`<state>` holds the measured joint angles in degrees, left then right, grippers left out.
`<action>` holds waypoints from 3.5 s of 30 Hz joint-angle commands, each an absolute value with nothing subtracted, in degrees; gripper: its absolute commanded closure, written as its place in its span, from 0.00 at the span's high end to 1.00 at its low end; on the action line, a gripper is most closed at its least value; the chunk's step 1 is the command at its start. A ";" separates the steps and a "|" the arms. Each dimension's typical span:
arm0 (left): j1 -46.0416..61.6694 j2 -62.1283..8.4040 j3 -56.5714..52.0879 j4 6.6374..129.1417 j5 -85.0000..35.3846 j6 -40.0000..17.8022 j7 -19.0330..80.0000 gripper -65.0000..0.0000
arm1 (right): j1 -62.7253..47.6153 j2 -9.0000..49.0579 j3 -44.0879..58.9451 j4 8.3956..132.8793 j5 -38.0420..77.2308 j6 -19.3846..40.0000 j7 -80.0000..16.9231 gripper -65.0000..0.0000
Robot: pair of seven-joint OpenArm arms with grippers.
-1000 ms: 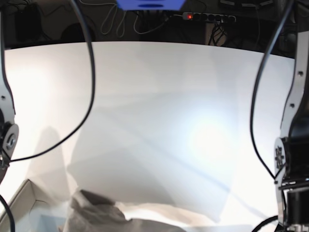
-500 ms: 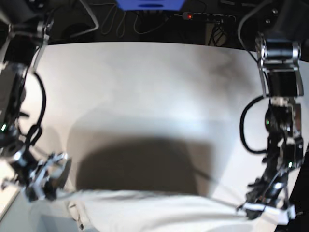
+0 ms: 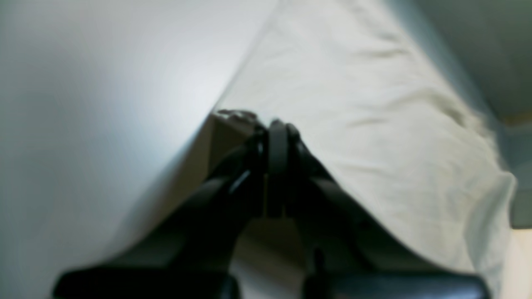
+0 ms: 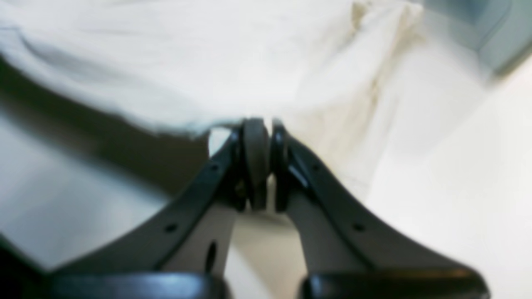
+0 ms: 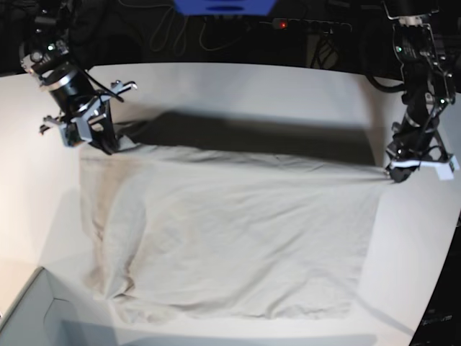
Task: Layout the t-shirt on the table in an organized manner, then fold the t-shirt properly
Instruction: 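Lay the t-shirt flat, pulling its edge away with both grippers, then regrasp the t-shirt edge with the right gripper near the collar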
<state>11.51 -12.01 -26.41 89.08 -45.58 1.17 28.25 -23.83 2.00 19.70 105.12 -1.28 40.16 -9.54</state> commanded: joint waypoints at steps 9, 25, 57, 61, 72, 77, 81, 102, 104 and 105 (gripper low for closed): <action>16.48 -12.70 -32.57 89.36 -49.27 0.04 26.77 0.00 | -25.36 2.51 17.54 100.44 0.04 40.00 -4.70 0.00; 14.55 -12.88 -33.01 89.10 -49.10 0.04 26.77 0.00 | -28.79 3.82 19.21 102.81 0.31 40.00 -5.05 0.45; 13.85 -12.70 -34.95 89.01 -49.19 0.04 26.77 0.00 | -18.24 1.54 28.53 76.88 -0.04 40.00 -5.14 0.04; 13.85 -12.70 -34.95 89.01 -49.19 0.04 26.95 0.00 | -19.30 1.98 29.41 78.99 0.31 40.00 -4.70 0.00; 17.54 -12.70 -34.95 89.19 -49.27 0.04 26.77 0.00 | -25.80 -0.92 35.65 93.32 8.13 40.00 -5.14 0.00; 17.54 -12.70 -34.95 89.01 -49.27 0.04 26.77 0.00 | -22.46 -0.92 33.01 88.75 6.29 40.00 -9.54 0.08; 17.27 -12.70 -34.95 89.10 -49.27 0.04 26.77 0.00 | -17.36 -0.92 32.92 85.49 -0.84 40.00 -17.01 0.39; 17.01 -12.70 -34.95 89.10 -49.27 0.04 26.77 0.00 | -16.66 -1.19 29.23 77.49 -1.01 40.00 -18.59 0.38; 17.01 -12.70 -34.95 89.10 -49.27 0.04 26.77 0.00 | -16.84 -1.19 28.09 77.49 -1.01 40.00 -18.59 0.18; 17.01 -12.70 -34.95 89.10 -49.27 0.04 26.77 0.00 | -16.84 -1.19 28.09 77.58 -1.01 40.00 -18.59 0.03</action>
<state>17.28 -11.75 -34.63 88.16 -48.73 0.43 28.03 -16.08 -1.32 27.88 77.56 0.54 39.57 -15.86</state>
